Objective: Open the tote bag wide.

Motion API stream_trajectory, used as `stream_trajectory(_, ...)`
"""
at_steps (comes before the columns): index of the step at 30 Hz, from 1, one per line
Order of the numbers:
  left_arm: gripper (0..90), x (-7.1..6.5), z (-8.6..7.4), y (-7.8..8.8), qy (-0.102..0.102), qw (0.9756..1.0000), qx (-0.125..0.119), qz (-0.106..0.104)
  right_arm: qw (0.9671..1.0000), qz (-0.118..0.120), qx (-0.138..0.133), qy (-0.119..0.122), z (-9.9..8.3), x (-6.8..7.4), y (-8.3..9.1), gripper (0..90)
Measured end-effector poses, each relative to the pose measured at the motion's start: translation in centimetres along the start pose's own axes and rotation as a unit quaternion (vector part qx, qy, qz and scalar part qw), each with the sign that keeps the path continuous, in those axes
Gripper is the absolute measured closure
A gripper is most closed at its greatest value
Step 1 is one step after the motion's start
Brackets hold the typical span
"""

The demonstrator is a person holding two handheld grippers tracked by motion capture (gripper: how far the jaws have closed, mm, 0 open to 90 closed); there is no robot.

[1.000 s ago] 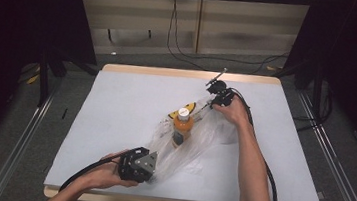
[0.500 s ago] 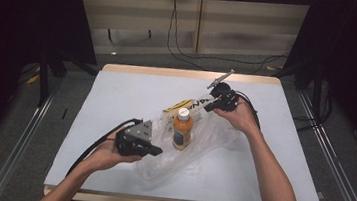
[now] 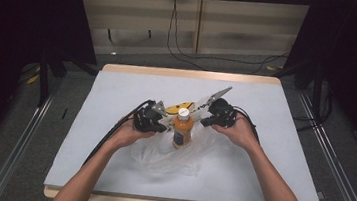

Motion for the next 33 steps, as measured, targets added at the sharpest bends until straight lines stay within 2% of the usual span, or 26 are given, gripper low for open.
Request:
stream_trajectory(1,90.0,0.4,-0.2,-0.4,0.010,0.9999,0.001,0.001,0.9999,0.003,0.013,-0.007,-1.2,0.2,-0.6,90.0)
stream_trajectory(2,90.0,0.9,-0.4,-0.7,0.020,0.9997,-0.001,0.009,0.9999,0.003,0.013,-0.004,-1.7,0.2,-0.8,90.0)
stream_trajectory(3,90.0,1.4,-0.6,-0.8,0.020,0.9996,0.003,0.019,0.9999,0.003,0.013,-0.004,-1.7,0.2,-0.8,90.0)
stream_trajectory(4,90.0,1.7,-0.5,-0.9,0.031,0.9993,-0.004,0.022,0.9999,0.004,0.013,-0.006,-2.1,0.2,-0.9,90.0)
stream_trajectory(5,90.0,2.5,-0.6,-0.9,0.044,0.9983,-0.008,0.038,0.9999,0.009,0.010,-0.009,-2.8,0.3,-0.8,90.0)
stream_trajectory(7,90.0,2.8,-0.7,-1.0,0.047,0.9980,-0.008,0.041,0.9999,0.009,-0.003,-0.007,-3.2,0.4,-0.6,90.0)
stream_trajectory(9,90.0,3.4,-0.7,-1.1,0.069,0.9962,-0.020,0.050,0.9999,0.009,-0.004,-0.003,-3.4,0.6,-0.4,90.0)
stream_trajectory(10,90.0,3.6,-0.7,-1.1,0.077,0.9955,-0.025,0.048,0.9999,0.011,0.005,-0.001,-3.8,1.3,0.0,90.0)
stream_trajectory(11,90.0,3.7,-0.7,-1.2,0.085,0.9947,-0.031,0.049,0.9999,0.011,0.005,-0.001,-3.8,1.3,0.0,90.0)
stream_trajectory(12,90.0,3.8,-0.7,-1.3,0.086,0.9944,-0.034,0.051,0.9997,0.018,0.005,0.018,-4.0,2.0,0.2,90.0)
stream_trajectory(13,90.0,3.8,-0.7,-1.3,0.086,0.9944,-0.034,0.051,0.9997,0.018,0.005,0.018,-4.0,2.0,0.2,90.0)
stream_trajectory(16,90.0,3.8,-0.6,-1.3,0.092,0.9937,-0.042,0.048,0.9992,0.026,0.009,0.029,-4.4,3.4,0.5,90.0)
stream_trajectory(17,90.0,3.8,-0.7,-1.2,0.097,0.9929,-0.046,0.052,0.9992,0.026,0.009,0.029,-4.4,3.4,0.5,90.0)
stream_trajectory(18,90.0,3.8,-0.7,-1.2,0.102,0.9923,-0.053,0.046,0.9991,0.027,0.007,0.031,-4.5,3.4,0.6,90.0)
stream_trajectory(19,90.0,3.7,-0.6,-1.3,0.120,0.9896,-0.066,0.043,0.9992,0.029,0.004,0.027,-4.7,3.4,0.8,90.0)
stream_trajectory(20,90.0,3.8,-0.7,-1.3,0.127,0.9883,-0.070,0.048,0.9993,0.030,0.005,0.024,-4.9,3.3,0.9,90.0)
stream_trajectory(21,90.0,3.8,-0.9,-1.1,0.139,0.9863,-0.081,0.038,0.9993,0.033,0.004,0.015,-5.0,3.4,1.1,90.0)
stream_trajectory(22,90.0,3.8,-0.9,-1.1,0.139,0.9863,-0.081,0.038,0.9993,0.033,0.004,0.015,-5.0,3.4,1.1,90.0)
stream_trajectory(23,90.0,3.9,-0.9,-1.1,0.142,0.9852,-0.088,0.038,0.9994,0.033,0.003,0.013,-5.1,3.3,1.2,90.0)
stream_trajectory(24,90.0,4.0,-1.1,-0.8,0.133,0.9872,-0.082,0.034,0.9993,0.033,0.004,0.015,-5.3,3.3,1.3,90.0)
stream_trajectory(26,90.0,3.8,-0.8,-0.5,0.144,0.9841,-0.100,0.029,0.9994,0.029,0.003,0.018,-5.5,3.5,1.5,90.0)
stream_trajectory(28,90.0,3.7,-0.3,0.1,0.144,0.9820,-0.121,0.017,0.9995,0.025,-0.001,0.018,-5.5,3.6,1.6,90.0)
stream_trajectory(29,90.0,3.7,0.0,0.6,0.145,0.9805,-0.131,0.018,0.9997,0.013,-0.016,0.015,-5.3,3.4,1.8,90.0)
stream_trajectory(30,90.0,3.6,0.4,1.0,0.149,0.9778,-0.146,0.015,0.9994,0.011,-0.031,0.008,-5.0,3.4,2.1,90.0)
stream_trajectory(32,90.0,3.1,1.2,2.6,0.141,0.9741,-0.177,0.007,0.9968,0.011,-0.079,-0.005,-3.9,3.4,3.0,90.0)
stream_trajectory(33,90.0,3.1,1.2,2.6,0.141,0.9741,-0.177,0.007,0.9957,0.006,-0.092,-0.009,-3.6,3.3,3.4,90.0)
Point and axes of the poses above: each handheld gripper's, and its own axes: y roughly backward along the jaws, z roughly out of its top, x roughly to its left, the point moved 10 cm from there along -y, roughly forward along the jaws, and after that the axes turned 6 degrees about -x, right-handed, at the moved point
